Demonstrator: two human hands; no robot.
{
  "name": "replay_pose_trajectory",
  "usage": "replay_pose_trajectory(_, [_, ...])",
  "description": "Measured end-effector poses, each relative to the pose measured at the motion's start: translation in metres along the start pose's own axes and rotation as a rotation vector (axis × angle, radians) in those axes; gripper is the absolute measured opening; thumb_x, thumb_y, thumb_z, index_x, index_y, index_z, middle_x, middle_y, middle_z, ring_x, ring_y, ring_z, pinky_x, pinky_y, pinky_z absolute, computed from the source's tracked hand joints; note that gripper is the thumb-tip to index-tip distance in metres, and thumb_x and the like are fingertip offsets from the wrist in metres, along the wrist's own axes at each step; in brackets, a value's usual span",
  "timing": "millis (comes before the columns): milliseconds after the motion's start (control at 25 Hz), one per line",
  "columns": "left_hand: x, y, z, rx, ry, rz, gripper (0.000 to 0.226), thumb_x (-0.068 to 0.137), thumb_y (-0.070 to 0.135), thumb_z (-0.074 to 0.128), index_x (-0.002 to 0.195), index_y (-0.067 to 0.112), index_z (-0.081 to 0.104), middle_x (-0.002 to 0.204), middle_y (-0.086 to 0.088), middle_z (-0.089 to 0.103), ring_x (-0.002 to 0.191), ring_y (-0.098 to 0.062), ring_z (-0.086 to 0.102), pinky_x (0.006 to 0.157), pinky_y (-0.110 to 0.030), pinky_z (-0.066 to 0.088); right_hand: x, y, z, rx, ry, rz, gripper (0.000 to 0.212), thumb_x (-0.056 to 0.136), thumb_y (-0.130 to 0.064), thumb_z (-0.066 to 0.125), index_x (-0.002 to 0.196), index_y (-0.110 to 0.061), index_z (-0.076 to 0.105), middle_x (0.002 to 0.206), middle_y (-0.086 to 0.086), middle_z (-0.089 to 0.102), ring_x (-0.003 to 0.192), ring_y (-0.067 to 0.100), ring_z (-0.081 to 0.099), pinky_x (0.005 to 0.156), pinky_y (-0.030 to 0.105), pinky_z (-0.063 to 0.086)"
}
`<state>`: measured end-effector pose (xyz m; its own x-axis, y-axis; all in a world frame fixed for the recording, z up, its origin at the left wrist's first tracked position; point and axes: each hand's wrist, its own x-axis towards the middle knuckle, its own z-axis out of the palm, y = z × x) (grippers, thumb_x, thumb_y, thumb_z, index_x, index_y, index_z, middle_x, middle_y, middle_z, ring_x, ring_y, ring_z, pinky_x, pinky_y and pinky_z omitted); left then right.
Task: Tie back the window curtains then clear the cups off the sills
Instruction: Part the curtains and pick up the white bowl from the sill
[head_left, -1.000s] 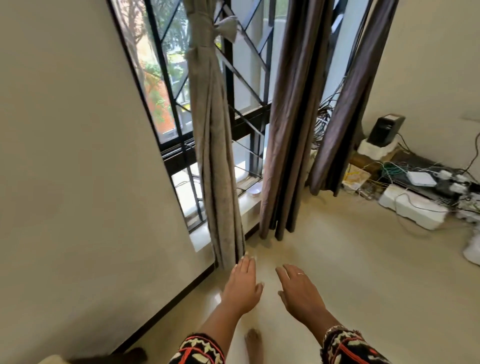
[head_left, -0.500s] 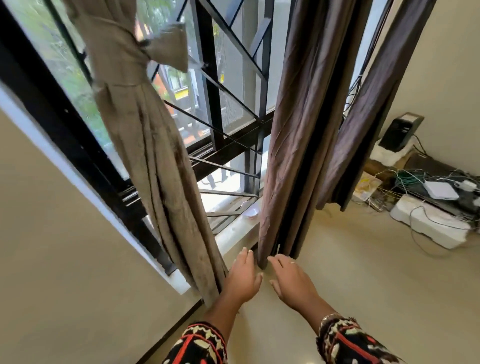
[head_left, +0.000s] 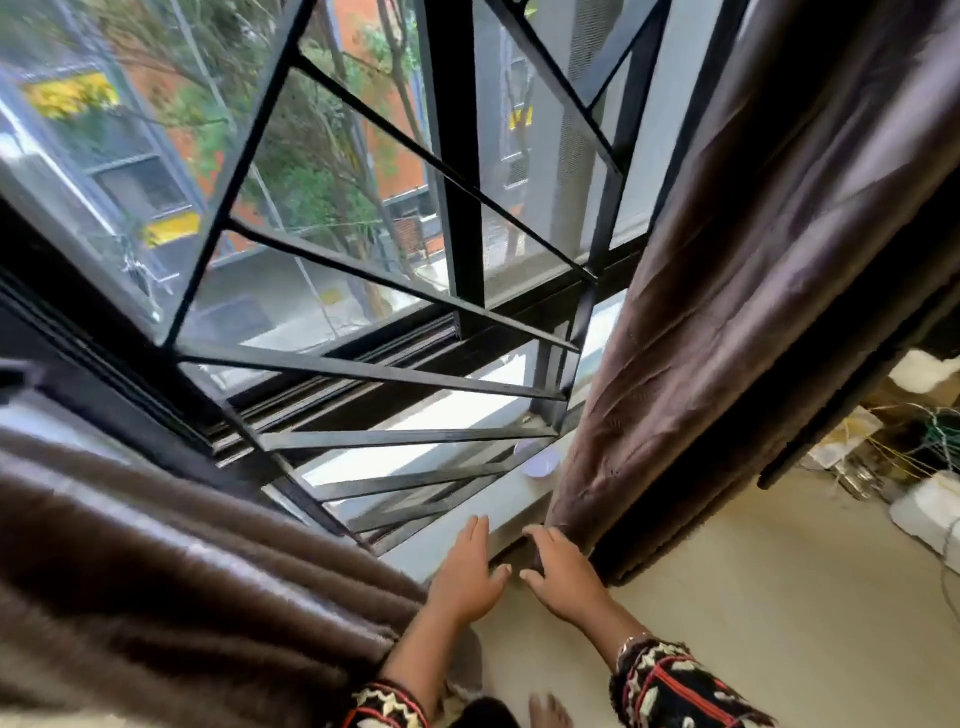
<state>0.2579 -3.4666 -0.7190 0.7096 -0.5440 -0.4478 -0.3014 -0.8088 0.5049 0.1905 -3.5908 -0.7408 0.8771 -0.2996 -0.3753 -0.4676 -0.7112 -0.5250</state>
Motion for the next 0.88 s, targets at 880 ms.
replay_pose_trajectory(880, [0.324, -0.07, 0.167, -0.482, -0.094, -0.213, 0.055, 0.092, 0.026, 0.051, 0.14, 0.007, 0.031, 0.146, -0.008, 0.035, 0.134, -0.021, 0.034, 0.101, -0.024, 0.029, 0.328, 0.189, 0.101, 0.8, 0.357, 0.505, 0.056, 0.085, 0.01, 0.045, 0.138, -0.005, 0.037, 0.138, 0.013, 0.042, 0.129, 0.025, 0.04, 0.104, 0.032, 0.033])
